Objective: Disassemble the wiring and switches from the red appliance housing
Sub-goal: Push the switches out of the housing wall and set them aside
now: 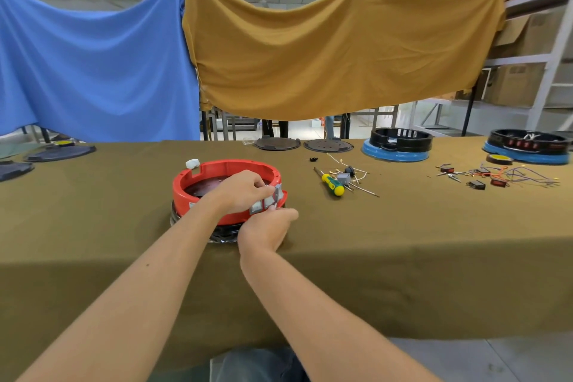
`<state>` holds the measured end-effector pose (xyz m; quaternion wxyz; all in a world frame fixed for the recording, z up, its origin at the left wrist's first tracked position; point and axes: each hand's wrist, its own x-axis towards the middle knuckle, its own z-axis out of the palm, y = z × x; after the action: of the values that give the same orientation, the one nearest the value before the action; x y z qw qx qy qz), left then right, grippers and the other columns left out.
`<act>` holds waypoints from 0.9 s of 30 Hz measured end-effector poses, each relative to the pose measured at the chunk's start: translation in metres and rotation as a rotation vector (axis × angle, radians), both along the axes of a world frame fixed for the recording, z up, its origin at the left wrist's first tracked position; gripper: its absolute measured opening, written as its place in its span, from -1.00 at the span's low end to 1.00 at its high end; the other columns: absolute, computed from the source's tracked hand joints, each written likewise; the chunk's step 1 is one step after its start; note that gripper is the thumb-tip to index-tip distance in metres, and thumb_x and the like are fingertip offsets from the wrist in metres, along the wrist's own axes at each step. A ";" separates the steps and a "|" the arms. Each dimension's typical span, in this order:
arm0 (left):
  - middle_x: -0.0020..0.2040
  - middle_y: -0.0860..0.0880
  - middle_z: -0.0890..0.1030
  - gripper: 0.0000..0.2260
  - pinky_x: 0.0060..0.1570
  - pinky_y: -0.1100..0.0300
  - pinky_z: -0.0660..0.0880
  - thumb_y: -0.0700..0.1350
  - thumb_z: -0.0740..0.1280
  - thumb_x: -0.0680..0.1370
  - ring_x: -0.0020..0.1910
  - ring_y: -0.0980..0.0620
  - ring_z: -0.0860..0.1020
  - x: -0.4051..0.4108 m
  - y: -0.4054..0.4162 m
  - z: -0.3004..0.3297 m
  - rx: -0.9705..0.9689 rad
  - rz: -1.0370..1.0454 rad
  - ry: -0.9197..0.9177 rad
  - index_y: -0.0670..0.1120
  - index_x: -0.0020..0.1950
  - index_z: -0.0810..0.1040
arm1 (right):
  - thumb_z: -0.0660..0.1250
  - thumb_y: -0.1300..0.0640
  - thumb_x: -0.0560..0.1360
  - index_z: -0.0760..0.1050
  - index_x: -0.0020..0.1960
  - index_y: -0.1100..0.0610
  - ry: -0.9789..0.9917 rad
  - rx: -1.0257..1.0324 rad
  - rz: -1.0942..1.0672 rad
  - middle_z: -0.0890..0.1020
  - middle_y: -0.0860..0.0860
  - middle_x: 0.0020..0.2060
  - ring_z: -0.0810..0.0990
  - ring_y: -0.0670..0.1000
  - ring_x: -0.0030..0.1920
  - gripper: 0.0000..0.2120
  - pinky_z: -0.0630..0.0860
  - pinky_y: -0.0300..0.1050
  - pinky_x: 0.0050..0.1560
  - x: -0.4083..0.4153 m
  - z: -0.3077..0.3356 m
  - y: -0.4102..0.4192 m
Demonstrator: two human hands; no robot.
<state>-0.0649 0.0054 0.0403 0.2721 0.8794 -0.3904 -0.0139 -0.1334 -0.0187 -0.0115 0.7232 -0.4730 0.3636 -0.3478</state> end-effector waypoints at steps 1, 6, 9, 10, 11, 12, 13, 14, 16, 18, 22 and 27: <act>-0.18 -0.11 0.52 -0.62 -0.20 0.11 0.31 0.06 0.25 0.64 -0.22 0.02 0.40 0.000 0.000 0.000 0.001 -0.001 0.000 -0.26 0.01 0.62 | -0.02 0.21 0.68 0.20 -0.16 0.05 0.003 0.001 -0.023 0.48 0.07 -0.01 0.44 0.03 -0.13 -0.75 0.35 -0.19 -0.27 0.001 0.000 0.001; -0.17 -0.13 0.54 -0.62 -0.19 0.09 0.32 0.07 0.24 0.64 -0.22 0.01 0.41 0.000 0.001 0.001 0.008 -0.009 0.006 -0.24 -0.01 0.64 | 0.00 0.18 0.70 0.20 -0.07 0.07 0.030 -0.064 -0.016 0.40 -0.05 -0.15 0.43 -0.11 -0.19 -0.83 0.30 -0.30 -0.33 0.001 -0.002 0.000; -0.18 -0.12 0.53 -0.61 -0.20 0.09 0.32 0.07 0.23 0.64 -0.22 0.00 0.41 0.000 0.001 0.000 0.021 -0.008 -0.004 -0.25 -0.01 0.63 | -0.01 0.21 0.68 0.18 -0.02 0.11 0.089 -0.146 0.068 0.43 0.01 -0.09 0.45 0.00 -0.11 -0.90 0.40 -0.11 -0.11 -0.007 -0.002 -0.009; -0.19 -0.12 0.53 -0.61 -0.20 0.09 0.32 0.07 0.23 0.64 -0.23 0.01 0.41 0.000 0.001 0.000 0.022 -0.006 -0.008 -0.24 -0.01 0.63 | -0.01 0.21 0.67 0.18 -0.01 0.11 0.143 -0.226 0.099 0.46 0.04 -0.05 0.45 0.01 -0.10 -0.92 0.40 -0.09 -0.12 -0.012 -0.001 -0.014; -0.20 -0.11 0.52 -0.60 -0.21 0.09 0.32 0.07 0.23 0.64 -0.23 0.01 0.41 0.000 0.001 0.000 0.021 -0.004 -0.009 -0.25 -0.01 0.63 | 0.01 0.21 0.66 0.18 0.02 0.11 0.212 -0.335 0.137 0.49 0.07 0.00 0.47 0.03 -0.08 -0.95 0.40 -0.08 -0.14 -0.016 0.000 -0.020; -0.20 -0.11 0.52 -0.59 -0.20 0.09 0.31 0.08 0.23 0.64 -0.24 0.01 0.41 0.001 0.001 0.000 0.018 -0.003 -0.009 -0.28 -0.01 0.62 | 0.03 0.22 0.66 0.20 0.07 0.11 0.279 -0.452 0.182 0.51 0.10 0.06 0.50 0.07 -0.02 -0.97 0.43 -0.06 -0.14 -0.021 0.001 -0.026; -0.20 -0.12 0.52 -0.58 -0.20 0.09 0.31 0.08 0.24 0.64 -0.24 0.00 0.41 0.001 0.001 0.000 0.016 -0.002 -0.010 -0.29 -0.01 0.62 | 0.06 0.23 0.64 0.21 0.12 0.13 0.352 -0.572 0.233 0.52 0.14 0.12 0.53 0.12 0.06 -0.92 0.47 -0.02 -0.08 -0.025 0.003 -0.032; -0.20 -0.13 0.53 -0.57 -0.20 0.09 0.32 0.08 0.24 0.64 -0.24 0.00 0.41 0.001 0.000 -0.001 0.017 -0.004 -0.012 -0.29 -0.01 0.62 | 0.10 0.27 0.62 0.23 0.18 0.15 0.424 -0.681 0.283 0.51 0.17 0.17 0.52 0.18 0.15 -0.84 0.48 0.03 -0.01 -0.028 0.005 -0.037; -0.16 -0.20 0.59 -0.57 -0.19 0.07 0.36 0.09 0.24 0.64 -0.24 -0.01 0.44 0.001 0.000 -0.001 0.018 -0.013 -0.014 -0.29 -0.02 0.62 | 0.18 0.32 0.58 0.23 0.27 0.20 0.540 -0.867 0.356 0.47 0.20 0.24 0.48 0.24 0.24 -0.71 0.41 0.00 0.01 -0.032 0.010 -0.043; -0.12 -0.23 0.65 -0.57 -0.14 0.00 0.45 0.10 0.25 0.63 -0.24 -0.01 0.48 0.001 -0.001 0.000 0.010 -0.022 -0.009 -0.27 -0.05 0.63 | 0.26 0.34 0.56 0.20 0.35 0.24 0.612 -1.021 0.398 0.44 0.23 0.28 0.47 0.25 0.27 -0.58 0.39 -0.04 0.01 -0.031 0.013 -0.045; -0.24 -0.18 0.67 -0.59 -0.07 0.03 0.52 0.04 0.23 0.65 -0.32 0.03 0.53 0.001 0.000 0.000 0.009 -0.032 0.007 -0.28 -0.09 0.63 | 0.29 0.38 0.52 0.22 0.35 0.24 0.631 -1.194 0.400 0.44 0.23 0.26 0.53 0.22 0.22 -0.54 0.39 -0.10 -0.03 -0.029 0.012 -0.042; -0.13 -0.15 0.68 -0.63 -0.12 0.08 0.47 0.07 0.24 0.64 -0.23 0.02 0.53 0.001 -0.001 -0.001 0.016 -0.009 -0.011 -0.19 -0.08 0.65 | 0.17 0.35 0.57 0.24 0.29 0.18 0.516 -1.131 0.364 0.49 0.19 0.19 0.53 0.24 0.17 -0.68 0.44 -0.04 -0.09 -0.036 0.004 -0.046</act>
<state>-0.0640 0.0043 0.0397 0.2629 0.8797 -0.3959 -0.0132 -0.1694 -0.0650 -0.0077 0.2993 -0.9033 0.2004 -0.2329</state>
